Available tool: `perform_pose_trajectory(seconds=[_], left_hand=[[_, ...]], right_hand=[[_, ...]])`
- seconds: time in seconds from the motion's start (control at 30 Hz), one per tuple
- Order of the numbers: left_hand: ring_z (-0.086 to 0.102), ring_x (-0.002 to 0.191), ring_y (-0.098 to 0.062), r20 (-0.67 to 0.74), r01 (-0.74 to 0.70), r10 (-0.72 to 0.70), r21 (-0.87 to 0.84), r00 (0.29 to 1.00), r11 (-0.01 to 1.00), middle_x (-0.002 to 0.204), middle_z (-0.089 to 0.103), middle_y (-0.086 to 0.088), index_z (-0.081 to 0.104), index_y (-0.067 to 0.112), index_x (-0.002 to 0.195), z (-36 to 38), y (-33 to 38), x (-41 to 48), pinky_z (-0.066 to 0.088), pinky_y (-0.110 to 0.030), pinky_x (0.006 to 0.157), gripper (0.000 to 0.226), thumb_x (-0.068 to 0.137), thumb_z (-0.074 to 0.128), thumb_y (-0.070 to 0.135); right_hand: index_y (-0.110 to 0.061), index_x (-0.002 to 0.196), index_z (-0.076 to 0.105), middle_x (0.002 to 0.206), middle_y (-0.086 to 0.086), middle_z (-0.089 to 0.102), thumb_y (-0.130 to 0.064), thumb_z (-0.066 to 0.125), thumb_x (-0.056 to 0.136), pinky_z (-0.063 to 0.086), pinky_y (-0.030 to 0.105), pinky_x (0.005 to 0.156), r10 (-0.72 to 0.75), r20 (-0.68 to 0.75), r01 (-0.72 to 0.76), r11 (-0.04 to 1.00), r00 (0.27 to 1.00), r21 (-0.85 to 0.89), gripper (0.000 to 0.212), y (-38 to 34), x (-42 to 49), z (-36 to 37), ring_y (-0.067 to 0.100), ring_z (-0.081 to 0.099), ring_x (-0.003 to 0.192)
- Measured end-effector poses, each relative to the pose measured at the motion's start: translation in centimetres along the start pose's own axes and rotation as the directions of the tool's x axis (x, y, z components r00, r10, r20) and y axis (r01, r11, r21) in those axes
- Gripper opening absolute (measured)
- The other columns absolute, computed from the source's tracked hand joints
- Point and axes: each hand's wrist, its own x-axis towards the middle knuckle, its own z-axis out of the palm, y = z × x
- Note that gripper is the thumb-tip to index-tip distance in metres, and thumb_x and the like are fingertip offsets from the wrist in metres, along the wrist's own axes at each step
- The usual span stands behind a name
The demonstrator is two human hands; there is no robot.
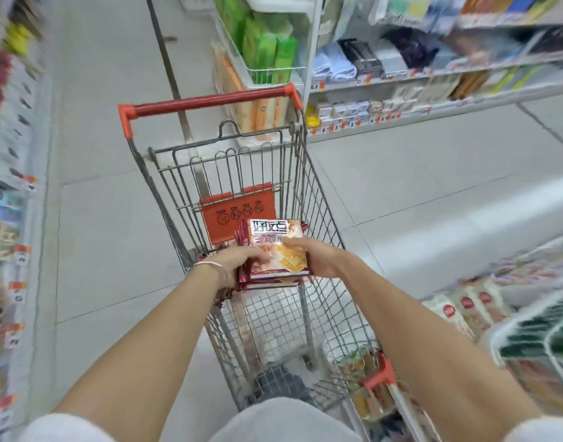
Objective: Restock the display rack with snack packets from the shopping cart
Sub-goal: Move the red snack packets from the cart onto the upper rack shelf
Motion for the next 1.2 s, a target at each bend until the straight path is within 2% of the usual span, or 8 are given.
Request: perform_pose_trajectory(seconds=[0.13, 0.27, 0.37, 0.53, 0.77, 0.97, 1.13, 1.2], left_hand=[[0.054, 0.132, -0.033, 0.042, -0.147, 0.143, 0.107, 0.989, 0.983, 0.139, 0.060, -0.016, 0.051, 0.014, 0.141, 0.4, 0.3, 1.2, 0.039, -0.054, 0.112, 0.121, 0.045, 0.086, 0.078], [0.059, 0.079, -0.019, 0.124, -0.311, 0.296, 0.124, 0.947, 0.942, 0.072, 0.071, 0.001, 0.076, 0.015, 0.090, 5.8, 3.3, -8.4, 0.048, -0.038, 0.097, 0.080, 0.036, 0.087, 0.074], [0.057, 0.063, -0.016, 0.231, -0.403, 0.364, 0.149, 0.902, 0.903, 0.060, 0.066, 0.003, 0.069, 0.015, 0.091, 10.3, 5.5, -14.5, 0.053, -0.030, 0.075, 0.051, 0.070, 0.081, 0.059], [0.050, 0.038, -0.008, 0.432, -0.512, 0.414, 0.140, 0.802, 0.847, 0.054, 0.058, 0.002, 0.067, 0.010, 0.085, 19.0, 8.7, -21.0, 0.043, -0.016, 0.039, 0.033, 0.088, 0.071, 0.043], [0.064, 0.048, -0.007, 0.639, -0.719, 0.506, 0.108, 0.579, 0.687, 0.061, 0.070, 0.003, 0.072, 0.012, 0.092, 31.5, 9.3, -29.0, 0.051, -0.020, 0.050, 0.036, 0.092, 0.066, 0.048], [0.068, 0.057, -0.011, 0.726, -0.811, 0.513, 0.104, 0.458, 0.576, 0.069, 0.074, 0.002, 0.073, 0.017, 0.090, 41.7, 9.5, -34.6, 0.057, -0.022, 0.053, 0.035, 0.085, 0.073, 0.051], [0.068, 0.062, -0.014, 0.786, -0.853, 0.504, 0.055, 0.358, 0.519, 0.077, 0.075, -0.002, 0.072, 0.015, 0.090, 50.9, 9.5, -38.2, 0.057, -0.024, 0.054, 0.040, 0.081, 0.076, 0.054], [0.071, 0.072, -0.017, 0.778, -0.884, 0.543, 0.034, 0.316, 0.466, 0.088, 0.076, -0.005, 0.072, 0.013, 0.104, 54.7, 9.5, -39.3, 0.060, -0.027, 0.061, 0.051, 0.078, 0.077, 0.056]], right_hand=[[-0.004, 0.122, 0.056, 0.103, 0.008, 0.074, -0.029, 0.058, 0.099, 0.054, 0.038, 0.088, -0.121, -0.155, 0.135, 0.988, 0.980, 0.082, 0.034, 0.0, -7.4, 2.4, 0.024, 0.071, 0.096], [-0.009, 0.099, 0.060, 0.073, 0.001, 0.075, -0.015, 0.054, 0.100, 0.056, 0.023, 0.057, -0.252, -0.368, 0.324, 0.935, 0.895, 0.148, 0.008, -0.1, -17.0, 4.6, 0.014, 0.072, 0.062], [-0.011, 0.093, 0.061, 0.065, -0.001, 0.073, -0.018, 0.056, 0.099, 0.054, 0.020, 0.050, -0.309, -0.508, 0.411, 0.906, 0.804, 0.099, 0.010, -0.3, -24.4, 5.5, 0.012, 0.070, 0.055], [-0.019, 0.095, 0.063, 0.074, -0.003, 0.068, -0.031, 0.062, 0.095, 0.050, 0.022, 0.060, -0.356, -0.705, 0.490, 0.872, 0.613, -0.015, 0.012, 0.3, -36.0, 5.2, 0.011, 0.064, 0.064], [-0.015, 0.093, 0.066, 0.074, -0.001, 0.067, -0.030, 0.059, 0.097, 0.053, 0.019, 0.054, -0.372, -0.857, 0.594, 0.798, 0.358, -0.098, 0.017, 3.1, -49.6, 3.8, 0.009, 0.065, 0.057], [-0.017, 0.103, 0.069, 0.084, -0.002, 0.075, -0.047, 0.067, 0.089, 0.049, 0.038, 0.100, -0.333, -0.933, 0.606, 0.773, 0.134, -0.189, 0.033, 6.4, -59.4, 1.7, 0.018, 0.070, 0.083], [-0.022, 0.135, 0.055, 0.132, 0.001, 0.065, -0.077, 0.081, 0.051, 0.040, 0.051, 0.111, -0.296, -0.946, 0.561, 0.764, -0.132, -0.318, 0.104, 9.9, -66.7, -3.8, 0.022, 0.061, 0.121], [-0.027, 0.125, 0.057, 0.126, 0.000, 0.068, -0.065, 0.079, 0.069, 0.049, 0.041, 0.104, -0.331, -0.920, 0.574, 0.721, -0.208, -0.389, 0.071, 10.4, -69.5, -3.4, 0.019, 0.065, 0.114]])
